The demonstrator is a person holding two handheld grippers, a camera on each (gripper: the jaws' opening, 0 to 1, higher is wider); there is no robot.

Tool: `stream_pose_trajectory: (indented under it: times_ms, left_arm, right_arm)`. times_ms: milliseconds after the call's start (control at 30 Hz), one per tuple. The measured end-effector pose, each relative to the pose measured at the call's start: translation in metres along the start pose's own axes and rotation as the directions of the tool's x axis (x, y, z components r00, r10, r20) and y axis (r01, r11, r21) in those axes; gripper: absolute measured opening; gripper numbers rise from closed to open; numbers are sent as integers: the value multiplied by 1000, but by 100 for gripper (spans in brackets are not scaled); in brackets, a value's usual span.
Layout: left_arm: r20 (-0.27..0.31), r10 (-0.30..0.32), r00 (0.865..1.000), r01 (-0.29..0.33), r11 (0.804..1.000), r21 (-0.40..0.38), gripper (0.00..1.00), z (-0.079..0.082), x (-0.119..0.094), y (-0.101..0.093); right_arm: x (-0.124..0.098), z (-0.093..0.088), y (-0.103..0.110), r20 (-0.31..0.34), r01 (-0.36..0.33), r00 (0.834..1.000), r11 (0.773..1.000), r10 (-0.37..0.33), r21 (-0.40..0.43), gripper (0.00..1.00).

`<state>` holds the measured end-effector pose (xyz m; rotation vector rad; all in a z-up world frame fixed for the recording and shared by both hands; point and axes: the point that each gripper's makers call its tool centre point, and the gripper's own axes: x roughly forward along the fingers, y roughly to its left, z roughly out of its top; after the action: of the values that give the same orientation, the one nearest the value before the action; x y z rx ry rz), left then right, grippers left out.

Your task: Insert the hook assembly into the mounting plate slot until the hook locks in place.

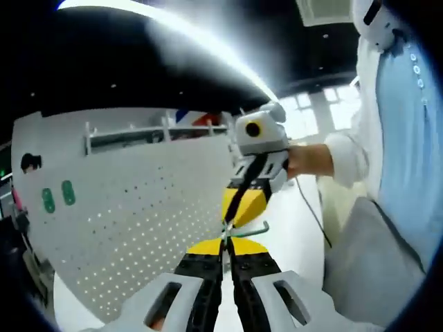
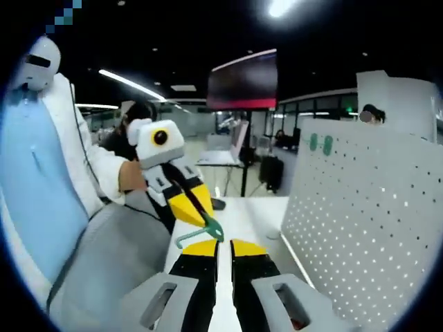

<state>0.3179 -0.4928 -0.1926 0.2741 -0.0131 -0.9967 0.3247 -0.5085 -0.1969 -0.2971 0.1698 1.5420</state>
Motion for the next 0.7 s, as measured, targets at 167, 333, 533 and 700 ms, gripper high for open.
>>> stream_pose_trajectory:
  times_ms: [167, 333, 533, 700]
  left_arm:
    - [15, -78, 997, 77, 997, 9, 3, 9, -3, -11]
    - [30, -130, 991, 130, 991, 11, 3, 17, -4, -21]
    - [42, -178, 983, 178, 984, 10, 3, 22, -7, -27]
    - [50, -206, 977, 206, 978, 12, 3, 24, -9, -32]
  right_arm:
    - [-4, 7, 9, 35, -50, 998, 999, 50, 10, 3]
    - [-9, 18, 23, 94, -131, 987, 991, 128, 24, 1]
    - [-8, 23, 33, 90, -170, 982, 986, 168, 6, 1]
    - [-8, 23, 40, 83, -206, 976, 978, 204, 17, 1]
